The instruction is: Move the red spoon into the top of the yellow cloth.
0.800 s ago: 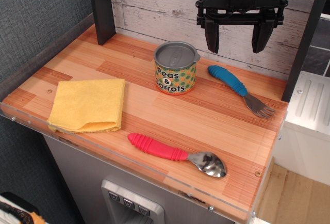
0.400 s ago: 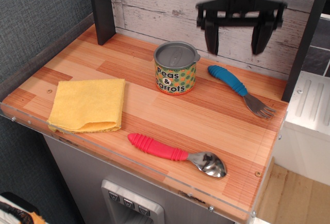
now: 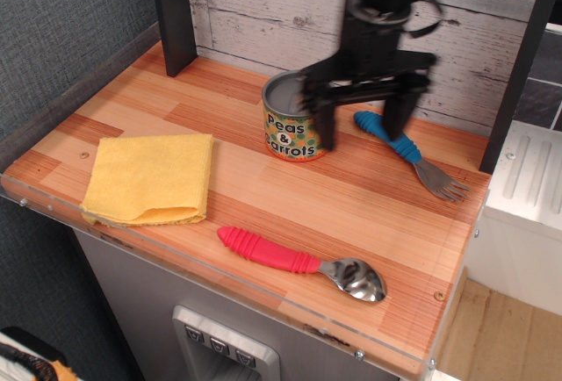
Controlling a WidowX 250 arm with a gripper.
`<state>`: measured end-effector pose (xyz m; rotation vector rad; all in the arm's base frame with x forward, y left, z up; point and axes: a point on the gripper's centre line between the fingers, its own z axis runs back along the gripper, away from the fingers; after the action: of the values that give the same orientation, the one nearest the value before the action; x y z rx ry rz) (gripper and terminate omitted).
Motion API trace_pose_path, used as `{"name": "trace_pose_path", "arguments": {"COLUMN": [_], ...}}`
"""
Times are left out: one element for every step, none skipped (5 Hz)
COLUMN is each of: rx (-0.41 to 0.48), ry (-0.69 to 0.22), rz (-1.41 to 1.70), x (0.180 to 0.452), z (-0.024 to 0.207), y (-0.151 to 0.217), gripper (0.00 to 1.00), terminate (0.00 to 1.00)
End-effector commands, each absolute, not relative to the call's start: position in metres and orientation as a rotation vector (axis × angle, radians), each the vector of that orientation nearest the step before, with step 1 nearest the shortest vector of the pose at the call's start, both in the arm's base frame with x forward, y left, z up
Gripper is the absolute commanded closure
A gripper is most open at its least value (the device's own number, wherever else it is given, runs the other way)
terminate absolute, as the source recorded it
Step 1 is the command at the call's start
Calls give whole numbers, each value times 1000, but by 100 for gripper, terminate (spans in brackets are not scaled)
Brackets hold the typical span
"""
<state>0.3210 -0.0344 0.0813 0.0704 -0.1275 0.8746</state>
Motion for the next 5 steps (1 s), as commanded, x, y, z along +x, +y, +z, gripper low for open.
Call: {"name": "trace_pose_path", "arguments": {"rx": [111,77,73,49,33], "ry": [-173,-196,-210,-198,-165], "rz": [1346,1525,1635,1679,1706], "x": [271,255,251,257,262], "z": [81,62,51,45,42], "y": [-40,-40,-39,-39,-39], "gripper": [0,0,0,0,0], "terminate": [0,0,0,0,0]}}
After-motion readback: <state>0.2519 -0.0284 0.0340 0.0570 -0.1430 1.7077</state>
